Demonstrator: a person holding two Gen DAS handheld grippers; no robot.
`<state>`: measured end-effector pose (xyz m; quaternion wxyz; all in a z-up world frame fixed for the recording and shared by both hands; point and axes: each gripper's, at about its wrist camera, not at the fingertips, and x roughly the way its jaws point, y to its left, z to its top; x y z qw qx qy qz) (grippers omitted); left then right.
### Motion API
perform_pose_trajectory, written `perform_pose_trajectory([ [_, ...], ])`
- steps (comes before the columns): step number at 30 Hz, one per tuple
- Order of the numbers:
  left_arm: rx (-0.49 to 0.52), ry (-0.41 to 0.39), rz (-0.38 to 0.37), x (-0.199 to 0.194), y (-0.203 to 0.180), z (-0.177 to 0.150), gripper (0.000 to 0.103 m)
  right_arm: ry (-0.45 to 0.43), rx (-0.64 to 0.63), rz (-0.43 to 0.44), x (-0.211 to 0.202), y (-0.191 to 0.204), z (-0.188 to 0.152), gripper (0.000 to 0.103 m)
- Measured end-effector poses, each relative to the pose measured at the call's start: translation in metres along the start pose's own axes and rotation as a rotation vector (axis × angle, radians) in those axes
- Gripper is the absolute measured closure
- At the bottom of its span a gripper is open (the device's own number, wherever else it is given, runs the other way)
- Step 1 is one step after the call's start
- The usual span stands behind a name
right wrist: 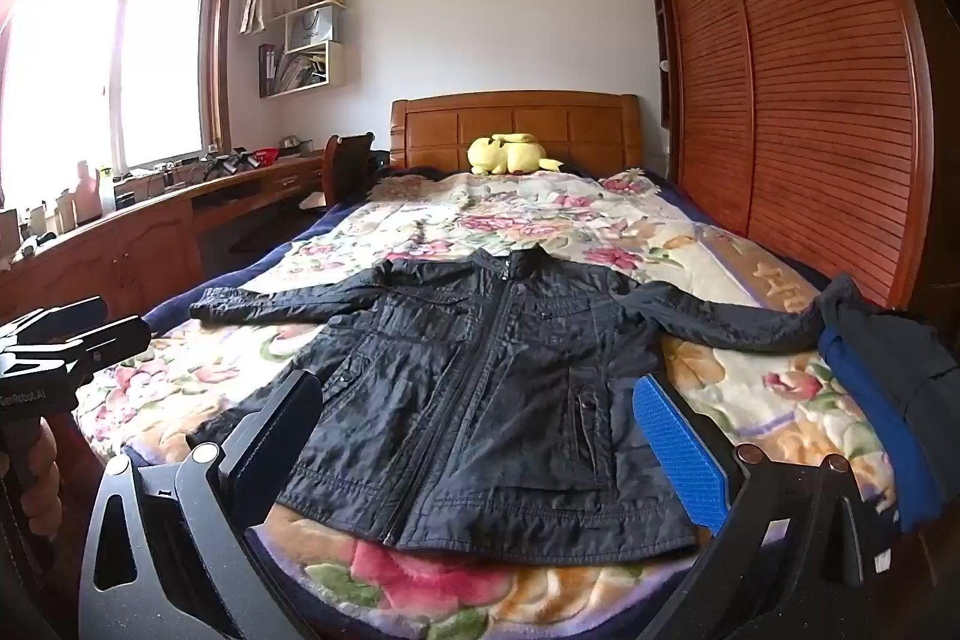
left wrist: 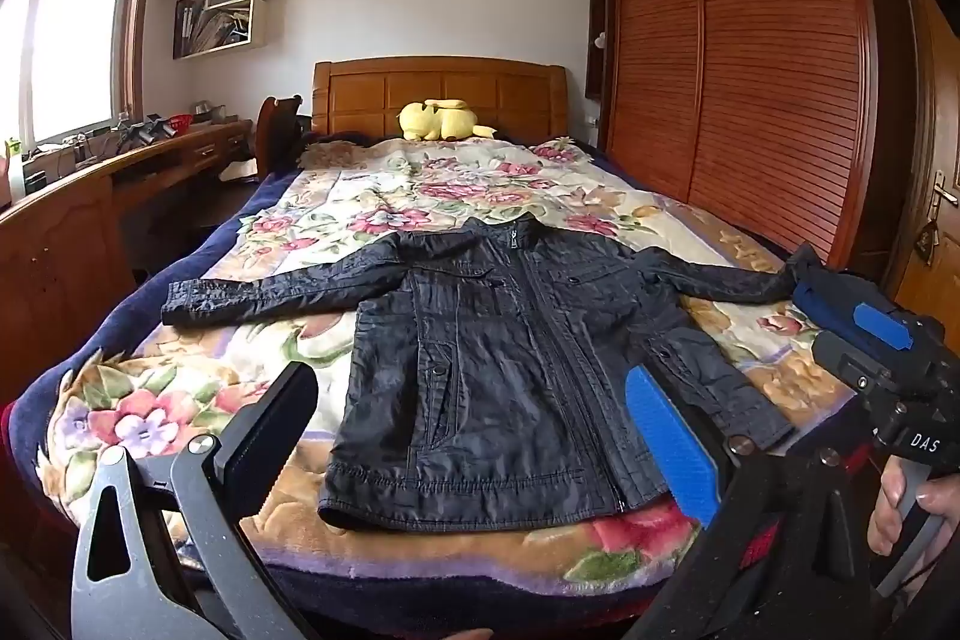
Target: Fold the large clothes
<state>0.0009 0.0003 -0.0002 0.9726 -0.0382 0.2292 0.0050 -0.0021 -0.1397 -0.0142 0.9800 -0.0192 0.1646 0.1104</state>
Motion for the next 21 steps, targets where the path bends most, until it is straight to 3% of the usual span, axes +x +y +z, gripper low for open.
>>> perform_pose_trajectory([
  [1,0.010,-0.032,0.012,-0.0015,-0.0005,-0.0005,0.000,0.001,0.001,0.000,0.0003,0.0002,0.0000,0.000],
  [21,0.019,-0.021,0.017,-0.0006,-0.0011,-0.0003,0.000,0.005,0.016,0.000,0.0008,0.0003,0.0001,0.000],
])
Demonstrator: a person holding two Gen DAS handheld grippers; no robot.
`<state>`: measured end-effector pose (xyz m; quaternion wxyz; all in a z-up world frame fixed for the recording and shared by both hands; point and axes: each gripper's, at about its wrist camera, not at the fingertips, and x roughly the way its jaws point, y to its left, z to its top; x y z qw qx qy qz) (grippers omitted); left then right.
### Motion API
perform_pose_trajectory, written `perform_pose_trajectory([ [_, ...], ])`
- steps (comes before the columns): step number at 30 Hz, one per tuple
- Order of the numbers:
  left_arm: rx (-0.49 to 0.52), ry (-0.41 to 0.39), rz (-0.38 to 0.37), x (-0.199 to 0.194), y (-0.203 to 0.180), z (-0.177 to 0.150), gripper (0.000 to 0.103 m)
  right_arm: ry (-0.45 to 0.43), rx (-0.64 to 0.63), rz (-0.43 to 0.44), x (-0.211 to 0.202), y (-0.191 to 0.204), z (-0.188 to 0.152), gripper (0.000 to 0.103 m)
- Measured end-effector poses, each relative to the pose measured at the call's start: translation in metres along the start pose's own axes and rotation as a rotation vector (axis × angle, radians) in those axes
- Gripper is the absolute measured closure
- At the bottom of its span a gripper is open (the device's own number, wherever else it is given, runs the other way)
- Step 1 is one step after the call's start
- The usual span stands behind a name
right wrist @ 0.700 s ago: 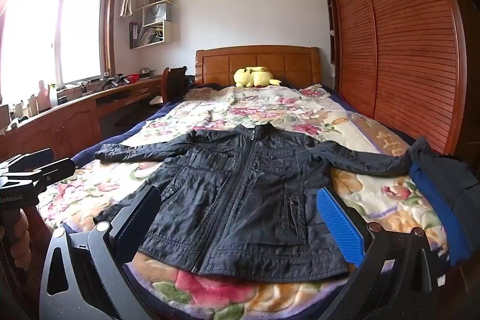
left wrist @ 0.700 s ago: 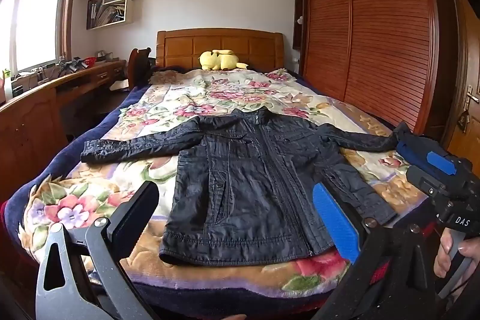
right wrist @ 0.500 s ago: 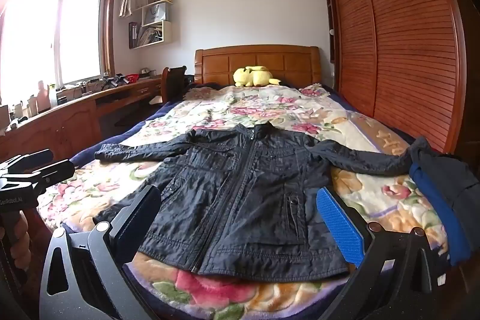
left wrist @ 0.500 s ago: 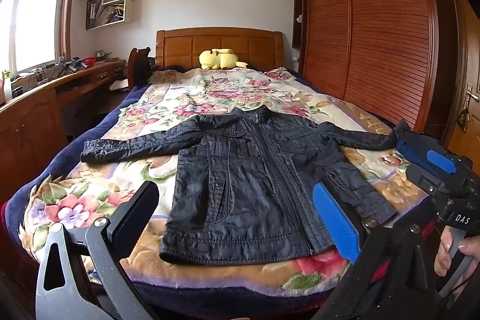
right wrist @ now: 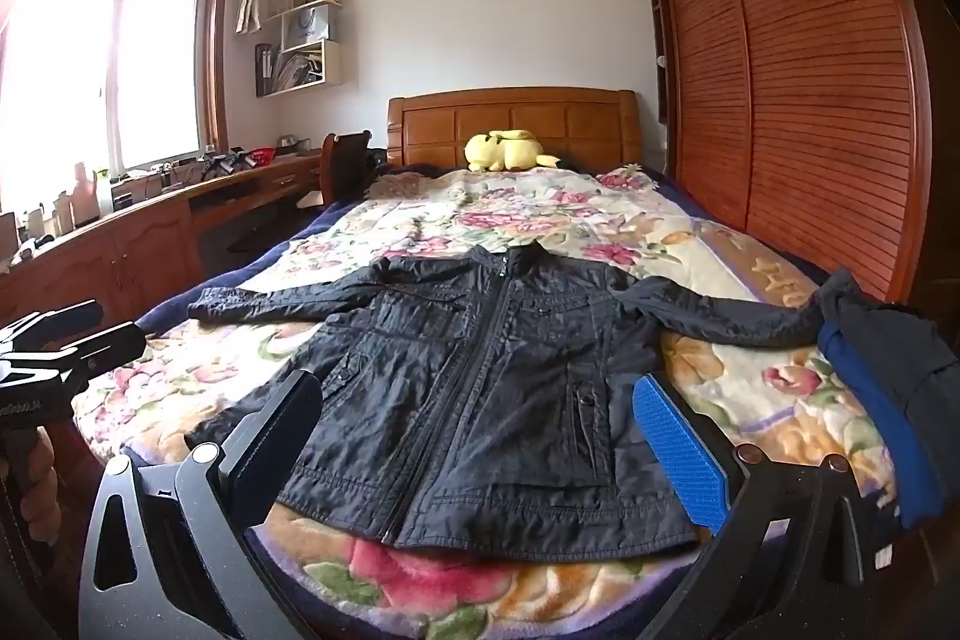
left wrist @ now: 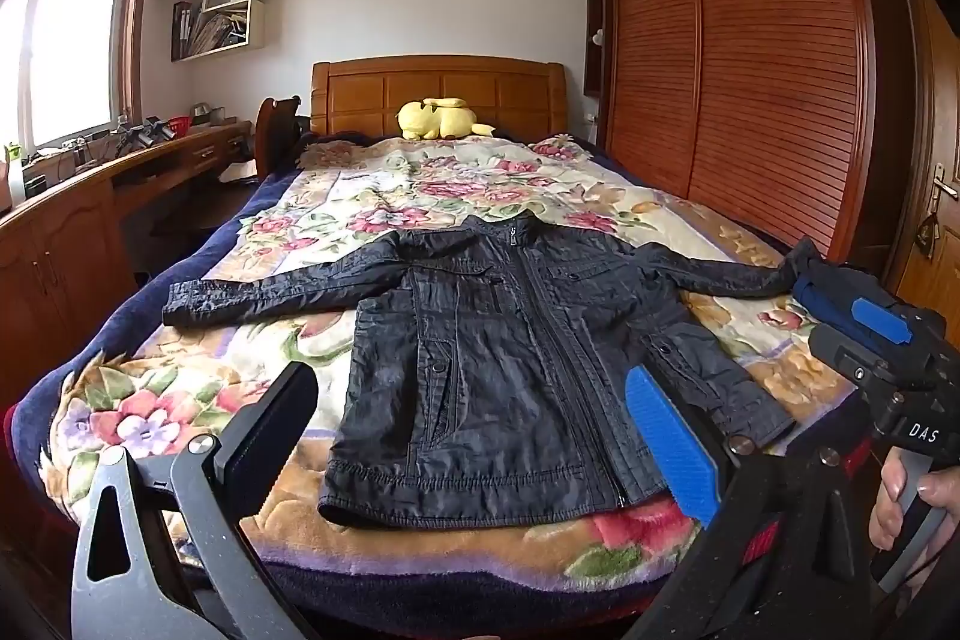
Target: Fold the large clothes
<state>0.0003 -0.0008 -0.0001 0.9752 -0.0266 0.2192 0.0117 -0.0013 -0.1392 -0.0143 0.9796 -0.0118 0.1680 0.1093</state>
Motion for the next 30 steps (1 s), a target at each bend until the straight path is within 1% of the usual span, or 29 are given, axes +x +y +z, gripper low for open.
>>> perform_pose_trajectory([
  [17,0.001,-0.003,0.000,0.001,0.000,0.000,0.000,-0.008,0.001,-0.002,-0.001,0.000,0.001,0.000],
  [19,0.001,-0.003,0.000,-0.002,0.003,-0.005,0.000,-0.010,0.001,-0.003,-0.001,0.000,0.001,0.000],
  [24,0.001,-0.010,0.000,-0.006,0.012,-0.001,0.000,-0.012,0.002,-0.001,-0.001,-0.002,0.001,0.000],
  [27,0.002,-0.013,0.002,-0.012,0.002,0.005,0.000,-0.014,0.001,0.000,-0.002,-0.002,0.000,0.000],
  [30,0.003,-0.017,0.003,-0.013,0.000,0.005,0.000,-0.017,0.000,0.002,-0.003,-0.002,0.000,0.000],
])
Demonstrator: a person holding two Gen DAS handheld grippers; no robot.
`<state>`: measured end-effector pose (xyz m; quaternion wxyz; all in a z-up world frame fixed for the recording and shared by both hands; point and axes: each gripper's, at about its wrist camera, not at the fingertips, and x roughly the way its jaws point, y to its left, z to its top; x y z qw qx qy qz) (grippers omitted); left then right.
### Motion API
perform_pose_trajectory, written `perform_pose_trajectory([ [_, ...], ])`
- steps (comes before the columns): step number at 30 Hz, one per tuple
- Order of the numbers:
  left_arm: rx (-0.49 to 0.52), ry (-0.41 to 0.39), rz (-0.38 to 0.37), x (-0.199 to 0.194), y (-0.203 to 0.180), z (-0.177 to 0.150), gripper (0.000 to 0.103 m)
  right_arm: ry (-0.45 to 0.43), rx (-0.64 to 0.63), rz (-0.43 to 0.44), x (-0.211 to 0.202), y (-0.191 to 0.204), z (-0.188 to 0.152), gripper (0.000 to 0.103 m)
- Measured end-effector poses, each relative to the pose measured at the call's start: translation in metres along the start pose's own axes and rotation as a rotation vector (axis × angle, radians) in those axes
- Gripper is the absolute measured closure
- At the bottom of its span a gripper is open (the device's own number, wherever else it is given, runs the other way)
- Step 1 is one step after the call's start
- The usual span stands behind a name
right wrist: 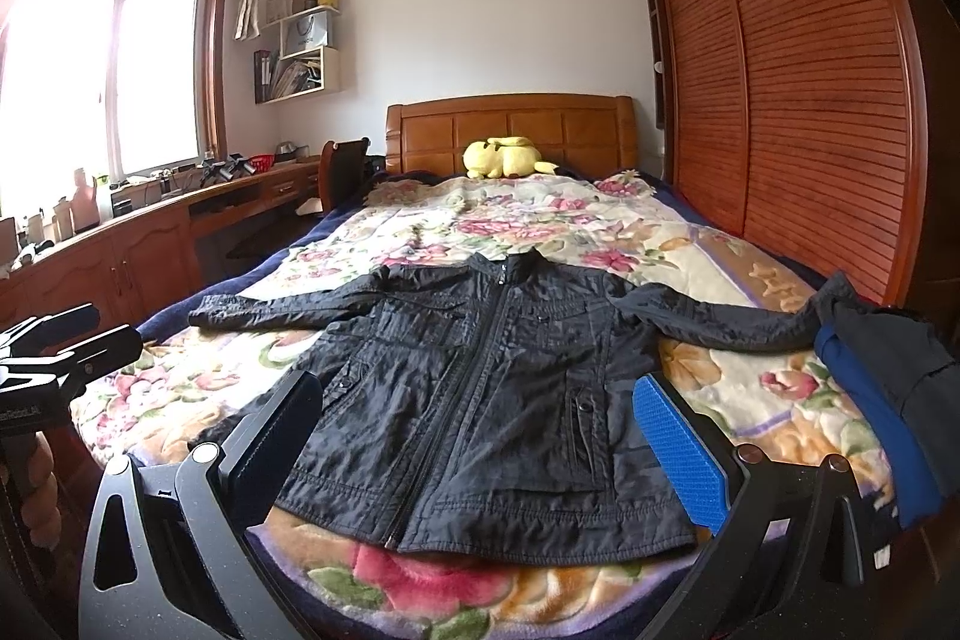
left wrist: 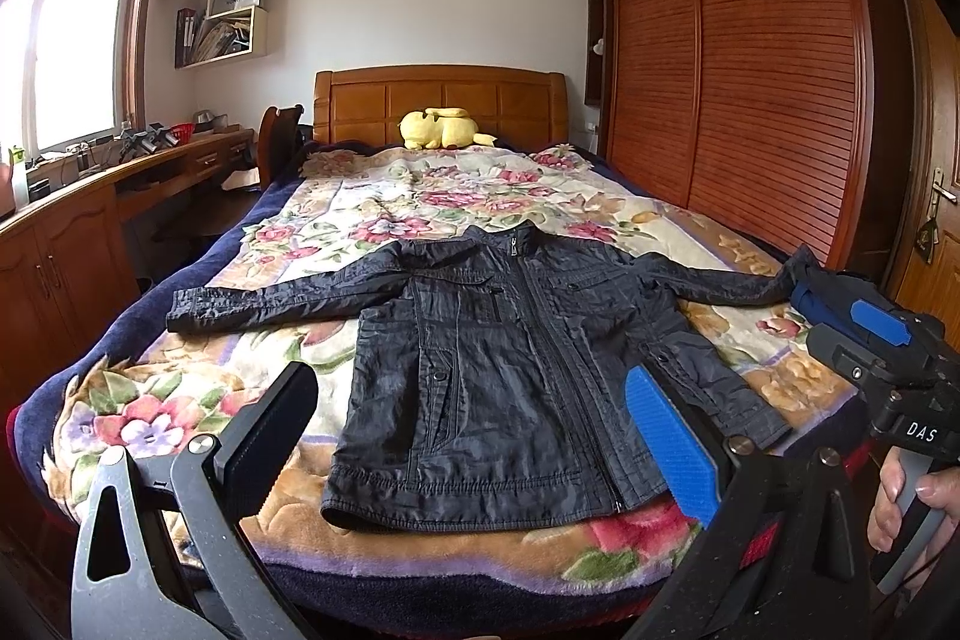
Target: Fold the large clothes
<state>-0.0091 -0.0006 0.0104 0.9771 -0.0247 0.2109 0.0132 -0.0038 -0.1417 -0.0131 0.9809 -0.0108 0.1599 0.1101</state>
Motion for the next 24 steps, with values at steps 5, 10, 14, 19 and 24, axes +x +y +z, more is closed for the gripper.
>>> perform_pose_trajectory([
  [5,0.000,0.000,0.000,0.0000,-0.0007,0.0001,0.000,-0.002,0.000,0.002,-0.0006,-0.0004,-0.0006,0.000],
  [10,0.003,0.000,0.006,0.0013,-0.0008,0.0001,0.000,0.000,0.000,0.002,0.0001,-0.0009,-0.0015,0.000],
  [14,0.002,0.000,0.005,0.0017,-0.0007,-0.0005,0.000,0.002,0.003,0.002,0.0012,-0.0021,-0.0015,0.000],
  [19,0.002,0.000,0.004,0.0017,-0.0005,-0.0006,0.000,-0.001,0.005,0.003,0.0007,-0.0013,-0.0004,0.000],
  [24,0.002,0.000,0.004,0.0016,-0.0005,-0.0004,0.000,-0.004,0.004,0.004,-0.0002,0.0000,-0.0010,0.000],
])
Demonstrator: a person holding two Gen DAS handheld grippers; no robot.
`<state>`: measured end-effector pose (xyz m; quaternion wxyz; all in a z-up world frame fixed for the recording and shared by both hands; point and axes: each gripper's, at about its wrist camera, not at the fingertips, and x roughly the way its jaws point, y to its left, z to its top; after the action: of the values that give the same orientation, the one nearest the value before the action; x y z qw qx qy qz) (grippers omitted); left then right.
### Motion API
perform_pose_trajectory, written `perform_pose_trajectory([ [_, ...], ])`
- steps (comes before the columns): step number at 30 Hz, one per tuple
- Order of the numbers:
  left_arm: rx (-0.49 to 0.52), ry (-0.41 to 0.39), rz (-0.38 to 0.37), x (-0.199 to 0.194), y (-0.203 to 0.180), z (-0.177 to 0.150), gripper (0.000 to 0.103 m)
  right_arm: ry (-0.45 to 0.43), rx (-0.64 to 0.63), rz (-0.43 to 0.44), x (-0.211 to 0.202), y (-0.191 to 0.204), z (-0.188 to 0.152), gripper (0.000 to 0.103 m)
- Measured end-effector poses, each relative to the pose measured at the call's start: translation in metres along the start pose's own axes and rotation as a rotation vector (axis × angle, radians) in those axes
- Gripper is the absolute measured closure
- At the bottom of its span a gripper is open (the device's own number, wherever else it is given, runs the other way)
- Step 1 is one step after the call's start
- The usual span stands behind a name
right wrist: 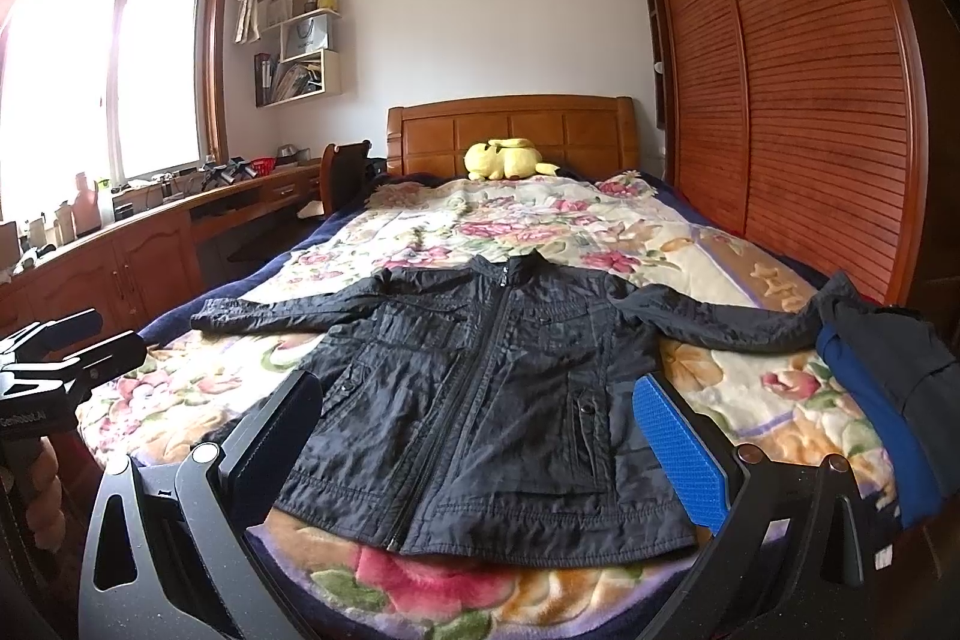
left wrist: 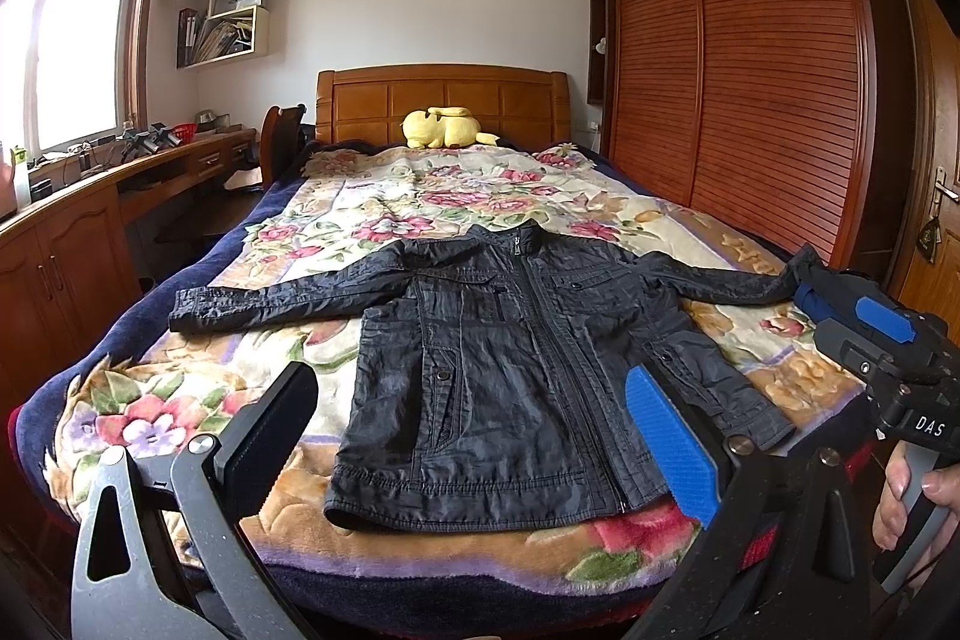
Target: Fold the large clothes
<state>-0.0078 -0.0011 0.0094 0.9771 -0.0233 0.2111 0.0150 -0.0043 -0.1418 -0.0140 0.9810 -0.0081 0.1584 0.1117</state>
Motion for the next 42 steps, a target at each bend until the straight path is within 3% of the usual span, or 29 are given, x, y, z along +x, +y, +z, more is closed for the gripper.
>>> perform_pose_trajectory([
  [22,-0.001,0.017,0.016,0.010,0.005,-0.006,0.000,0.008,-0.007,0.011,0.006,0.003,-0.002,0.000],
  [42,-0.080,0.112,0.144,0.084,0.087,-0.034,0.000,0.121,-0.083,0.091,0.106,0.018,0.002,0.000],
])
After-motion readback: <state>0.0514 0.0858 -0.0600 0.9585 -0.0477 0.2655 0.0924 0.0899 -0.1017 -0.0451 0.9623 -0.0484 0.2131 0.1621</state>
